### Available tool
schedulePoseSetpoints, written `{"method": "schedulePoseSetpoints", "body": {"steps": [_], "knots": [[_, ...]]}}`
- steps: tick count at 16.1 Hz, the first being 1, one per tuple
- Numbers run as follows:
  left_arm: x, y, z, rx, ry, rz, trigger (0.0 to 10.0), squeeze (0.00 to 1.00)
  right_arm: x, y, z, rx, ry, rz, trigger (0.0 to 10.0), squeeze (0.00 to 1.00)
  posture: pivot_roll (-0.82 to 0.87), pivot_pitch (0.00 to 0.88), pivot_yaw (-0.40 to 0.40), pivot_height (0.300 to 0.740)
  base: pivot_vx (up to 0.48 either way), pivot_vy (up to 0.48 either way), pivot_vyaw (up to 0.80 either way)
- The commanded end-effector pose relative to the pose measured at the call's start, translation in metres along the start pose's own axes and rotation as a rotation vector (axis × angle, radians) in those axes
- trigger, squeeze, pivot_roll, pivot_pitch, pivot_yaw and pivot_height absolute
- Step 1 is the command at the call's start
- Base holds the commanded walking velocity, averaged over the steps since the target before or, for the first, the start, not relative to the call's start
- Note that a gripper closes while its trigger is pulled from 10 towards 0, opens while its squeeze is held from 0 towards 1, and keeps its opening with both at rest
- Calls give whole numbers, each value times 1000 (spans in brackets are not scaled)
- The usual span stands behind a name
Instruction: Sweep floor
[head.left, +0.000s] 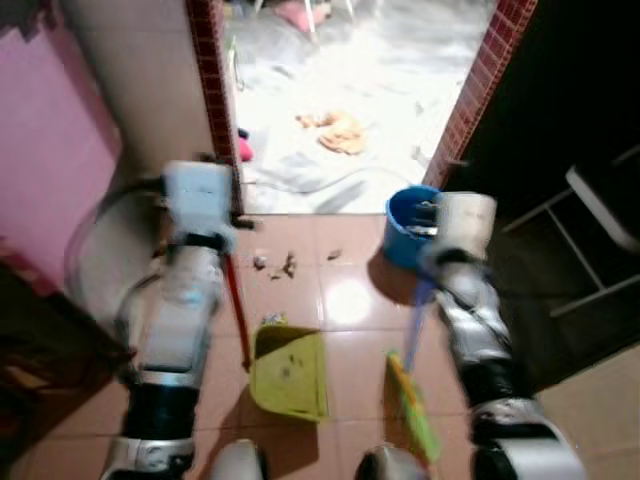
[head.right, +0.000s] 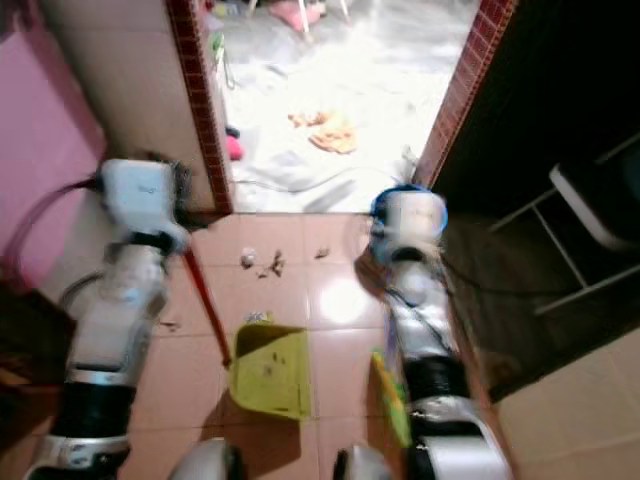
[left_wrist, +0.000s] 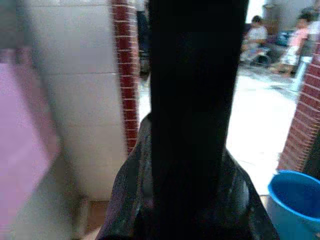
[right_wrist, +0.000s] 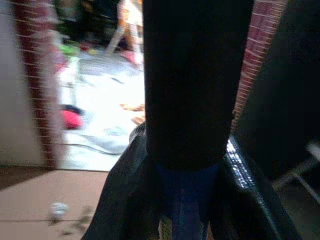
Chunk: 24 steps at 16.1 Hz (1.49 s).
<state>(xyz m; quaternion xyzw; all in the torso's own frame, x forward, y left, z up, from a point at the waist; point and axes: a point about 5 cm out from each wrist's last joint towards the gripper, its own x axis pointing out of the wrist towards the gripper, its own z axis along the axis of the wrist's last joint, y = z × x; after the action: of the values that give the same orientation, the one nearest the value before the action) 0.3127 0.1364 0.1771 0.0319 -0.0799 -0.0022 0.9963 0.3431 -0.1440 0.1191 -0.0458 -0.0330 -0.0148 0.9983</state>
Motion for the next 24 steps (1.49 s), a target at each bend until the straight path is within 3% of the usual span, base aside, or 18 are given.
{"method": "schedulePoseSetpoints", "body": {"steps": [1, 8, 14, 18, 24], "knots": [[2, -8, 17, 24, -78, -25, 10000, 0, 2, -9, 3, 24, -10, -33, 10000, 0, -8, 59, 1, 740, 0, 480, 0], [1, -7, 16, 43, -94, -2, 10000, 0, 1, -8, 1, 19, -5, -29, 10000, 0, -6, 55, 1, 740, 0, 470, 0], [-3, 0, 10, 128, -107, 86, 10000, 0, -1, -4, 2, 53, -16, 4, 10000, 0, -8, 65, 0, 740, 0, 0, 0], [-2, 15, 8, 199, -109, 178, 10000, 0, -1, -3, 2, 50, -15, 20, 10000, 0, -12, 67, -1, 740, 0, 0, 0], [1, 5, 6, 223, -140, 132, 10000, 0, -2, 0, 1, 56, -7, 35, 10000, 0, -16, 73, 0, 740, 0, 0, -241]]}}
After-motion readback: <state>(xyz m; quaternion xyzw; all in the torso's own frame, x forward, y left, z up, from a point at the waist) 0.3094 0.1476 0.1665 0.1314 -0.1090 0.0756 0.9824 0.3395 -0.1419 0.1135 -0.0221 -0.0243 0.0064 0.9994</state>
